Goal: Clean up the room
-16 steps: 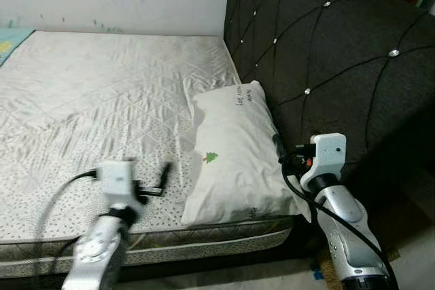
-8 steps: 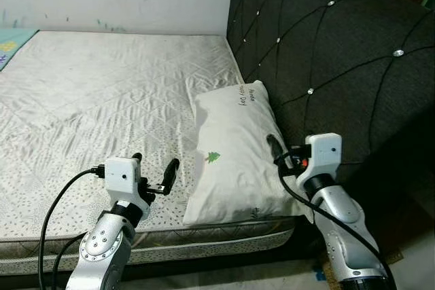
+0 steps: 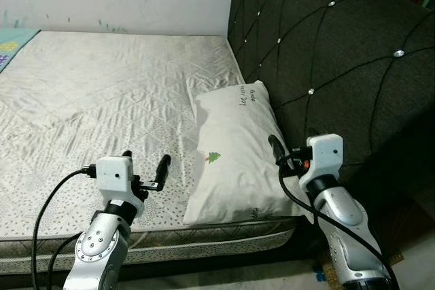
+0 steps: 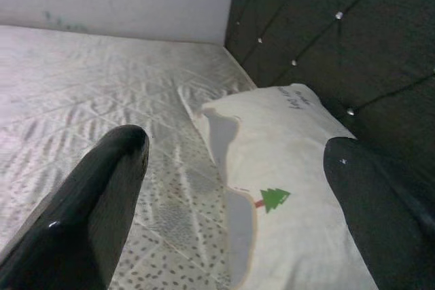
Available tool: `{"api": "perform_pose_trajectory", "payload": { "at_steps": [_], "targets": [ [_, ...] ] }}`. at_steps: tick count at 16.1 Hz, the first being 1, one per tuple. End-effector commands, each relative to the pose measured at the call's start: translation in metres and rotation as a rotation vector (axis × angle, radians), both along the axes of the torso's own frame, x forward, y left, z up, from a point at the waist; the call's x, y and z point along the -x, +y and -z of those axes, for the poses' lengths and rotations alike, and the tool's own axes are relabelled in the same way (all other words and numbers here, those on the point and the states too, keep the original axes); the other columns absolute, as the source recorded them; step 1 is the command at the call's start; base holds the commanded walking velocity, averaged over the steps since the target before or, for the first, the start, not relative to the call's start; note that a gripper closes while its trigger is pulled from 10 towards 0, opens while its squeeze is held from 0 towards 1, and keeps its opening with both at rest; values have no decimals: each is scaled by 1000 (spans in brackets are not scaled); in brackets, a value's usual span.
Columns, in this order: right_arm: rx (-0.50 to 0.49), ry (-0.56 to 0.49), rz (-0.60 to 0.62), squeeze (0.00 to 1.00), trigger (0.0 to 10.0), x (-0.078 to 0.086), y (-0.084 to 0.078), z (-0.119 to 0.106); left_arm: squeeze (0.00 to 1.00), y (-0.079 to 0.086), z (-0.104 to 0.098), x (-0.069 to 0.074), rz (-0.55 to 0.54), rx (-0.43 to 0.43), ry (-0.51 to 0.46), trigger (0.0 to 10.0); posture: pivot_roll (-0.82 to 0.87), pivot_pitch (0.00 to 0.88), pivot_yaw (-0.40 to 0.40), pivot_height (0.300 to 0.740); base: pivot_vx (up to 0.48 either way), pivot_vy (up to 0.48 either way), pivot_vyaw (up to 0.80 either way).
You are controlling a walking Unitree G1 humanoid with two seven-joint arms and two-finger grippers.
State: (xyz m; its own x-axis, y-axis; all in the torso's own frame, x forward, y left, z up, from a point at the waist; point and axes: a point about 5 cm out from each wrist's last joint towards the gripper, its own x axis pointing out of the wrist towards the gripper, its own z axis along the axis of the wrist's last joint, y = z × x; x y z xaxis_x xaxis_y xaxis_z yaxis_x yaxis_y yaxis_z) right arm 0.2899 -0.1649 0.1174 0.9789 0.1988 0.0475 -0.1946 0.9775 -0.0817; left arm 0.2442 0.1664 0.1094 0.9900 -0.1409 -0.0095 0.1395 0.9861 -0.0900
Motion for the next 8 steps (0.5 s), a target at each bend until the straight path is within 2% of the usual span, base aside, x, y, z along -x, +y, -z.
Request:
{"api": "perform_pose_trajectory", "payload": {
  "at_steps": [1, 8],
  "targets": [
    [13, 5, 23, 0, 10000, 0, -8, 2, 0, 5, -3, 0, -32, 0, -17, 10000, -11, 0, -59, 740, 0, 0, 0],
    [-15, 24, 14, 0, 10000, -2, -2, 3, 0, 6, -5, -1, -55, -6, -29, 10000, -9, 0, -61, 740, 0, 0, 0]
  ]
}}
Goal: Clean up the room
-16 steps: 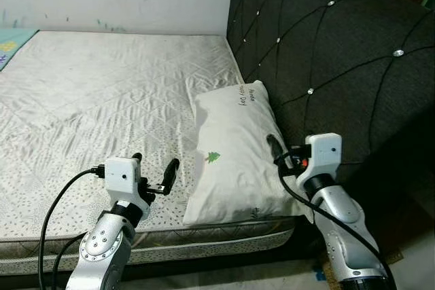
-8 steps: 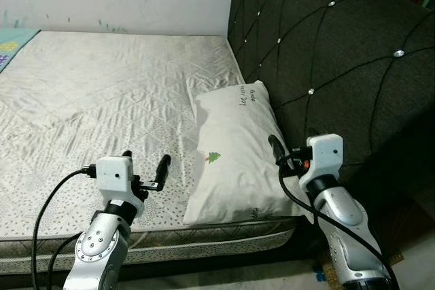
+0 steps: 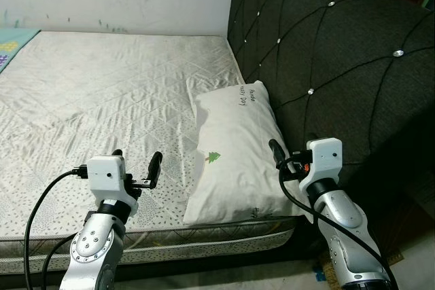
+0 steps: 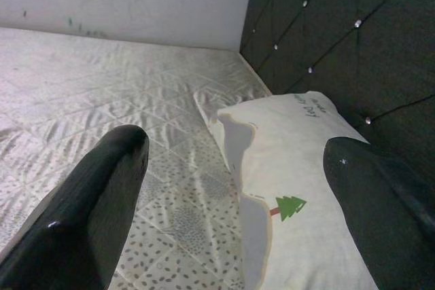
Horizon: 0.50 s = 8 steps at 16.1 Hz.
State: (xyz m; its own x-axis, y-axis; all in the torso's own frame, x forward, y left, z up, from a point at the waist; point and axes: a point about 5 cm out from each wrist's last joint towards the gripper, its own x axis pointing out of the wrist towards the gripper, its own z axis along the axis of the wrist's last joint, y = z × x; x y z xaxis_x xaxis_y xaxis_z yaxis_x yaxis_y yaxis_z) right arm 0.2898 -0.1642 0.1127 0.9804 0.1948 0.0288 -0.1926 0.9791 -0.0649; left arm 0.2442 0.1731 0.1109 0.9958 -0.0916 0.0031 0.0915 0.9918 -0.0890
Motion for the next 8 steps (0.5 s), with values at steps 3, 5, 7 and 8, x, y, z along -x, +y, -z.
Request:
{"api": "perform_pose_trajectory", "payload": {
  "at_steps": [3, 5, 7, 8],
  "targets": [
    [-8, 6, 16, 0, 10000, -2, -3, -2, 0, 0, -3, -1, -9, -5, -15, 10000, -10, 0, -60, 740, 0, 0, 0],
    [-10, 7, 17, 0, 10000, -2, -3, -2, 0, 1, -3, -1, -14, -2, -14, 10000, -10, 0, -60, 740, 0, 0, 0],
    [-12, 8, 14, 0, 10000, -2, -2, -2, 0, 1, -3, -2, -17, -1, -15, 10000, -9, 1, -59, 740, 0, 0, 0],
    [-11, 10, 13, 0, 10000, -3, -2, -1, 0, 1, -3, -2, -17, 1, -16, 10000, -8, 1, -61, 740, 0, 0, 0]
  ]
}}
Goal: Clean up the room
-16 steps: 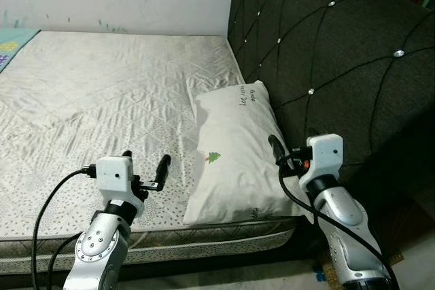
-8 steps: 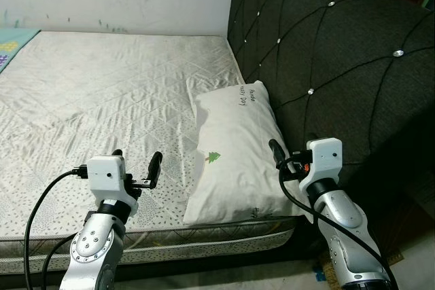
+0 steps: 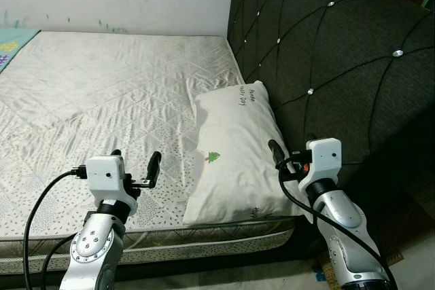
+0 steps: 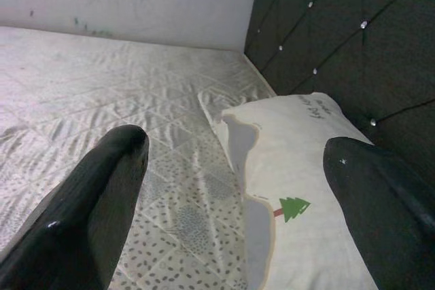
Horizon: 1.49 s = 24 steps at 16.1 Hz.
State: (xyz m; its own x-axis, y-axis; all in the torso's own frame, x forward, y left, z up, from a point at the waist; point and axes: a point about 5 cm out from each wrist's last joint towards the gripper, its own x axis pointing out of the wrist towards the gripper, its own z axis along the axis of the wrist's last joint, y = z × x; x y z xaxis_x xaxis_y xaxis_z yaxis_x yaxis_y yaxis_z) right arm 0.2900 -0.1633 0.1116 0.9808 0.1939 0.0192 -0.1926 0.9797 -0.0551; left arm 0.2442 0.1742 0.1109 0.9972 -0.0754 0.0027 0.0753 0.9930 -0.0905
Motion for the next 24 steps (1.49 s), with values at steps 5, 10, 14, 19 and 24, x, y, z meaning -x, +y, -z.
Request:
{"api": "perform_pose_trajectory", "payload": {
  "at_steps": [5, 10, 14, 19, 24],
  "targets": [
    [1, 5, 17, 0, 10000, -3, -3, -2, 0, 0, -4, -2, 1, 18, -19, 10000, -10, 5, -59, 740, 0, 0, 0],
    [4, 8, 17, 0, 10000, -2, -4, -1, 0, 0, -4, -2, 4, 22, -17, 10000, -12, 7, -59, 740, 0, 0, 0],
    [6, 11, 15, 0, 10000, -3, -4, -1, 0, -1, -3, -2, 3, 28, -16, 10000, -12, 7, -63, 740, 0, 358, 0],
    [8, 11, 13, 0, 10000, -3, -3, -1, 0, -1, -3, -2, 4, 30, -12, 10000, -13, 5, -62, 740, 0, 418, 0],
    [4, 10, 6, 0, 10000, -4, -2, -1, 0, -1, -2, -2, 6, 29, -11, 10000, -12, 3, -64, 740, 0, 418, 0]
  ]
}}
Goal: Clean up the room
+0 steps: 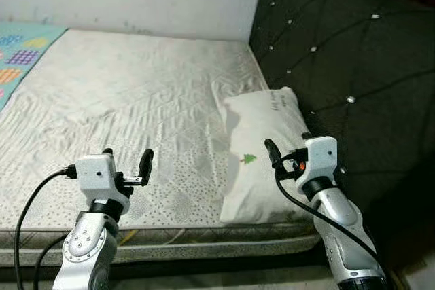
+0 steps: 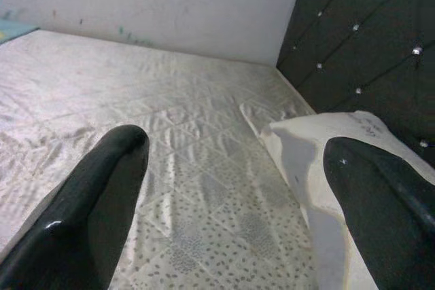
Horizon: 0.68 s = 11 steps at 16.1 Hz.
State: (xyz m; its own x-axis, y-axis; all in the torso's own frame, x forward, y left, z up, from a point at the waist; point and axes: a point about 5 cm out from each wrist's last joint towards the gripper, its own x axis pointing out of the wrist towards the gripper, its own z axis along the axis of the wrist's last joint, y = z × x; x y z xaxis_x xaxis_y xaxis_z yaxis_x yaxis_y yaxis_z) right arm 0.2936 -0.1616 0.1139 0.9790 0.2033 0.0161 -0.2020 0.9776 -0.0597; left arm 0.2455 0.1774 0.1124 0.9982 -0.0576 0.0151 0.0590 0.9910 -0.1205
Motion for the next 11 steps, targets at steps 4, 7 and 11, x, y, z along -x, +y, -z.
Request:
{"api": "perform_pose_trajectory", "payload": {
  "at_steps": [4, 7, 11],
  "targets": [
    [-1, 8, 10, 0, 10000, -1, -4, 1, 0, -5, 0, -2, 25, -2, -1, 10000, -10, 0, -67, 740, 0, 415, 0],
    [-10, 7, 3, 0, 10000, -3, 0, 2, 0, -7, 0, -5, 28, -1, -5, 10000, -9, 0, -63, 740, 0, 419, 0],
    [-13, 4, -1, 0, 10000, -4, 1, 1, 0, -6, 0, -5, 24, -2, -5, 10000, -10, 0, -62, 740, 0, 417, 0]
  ]
}}
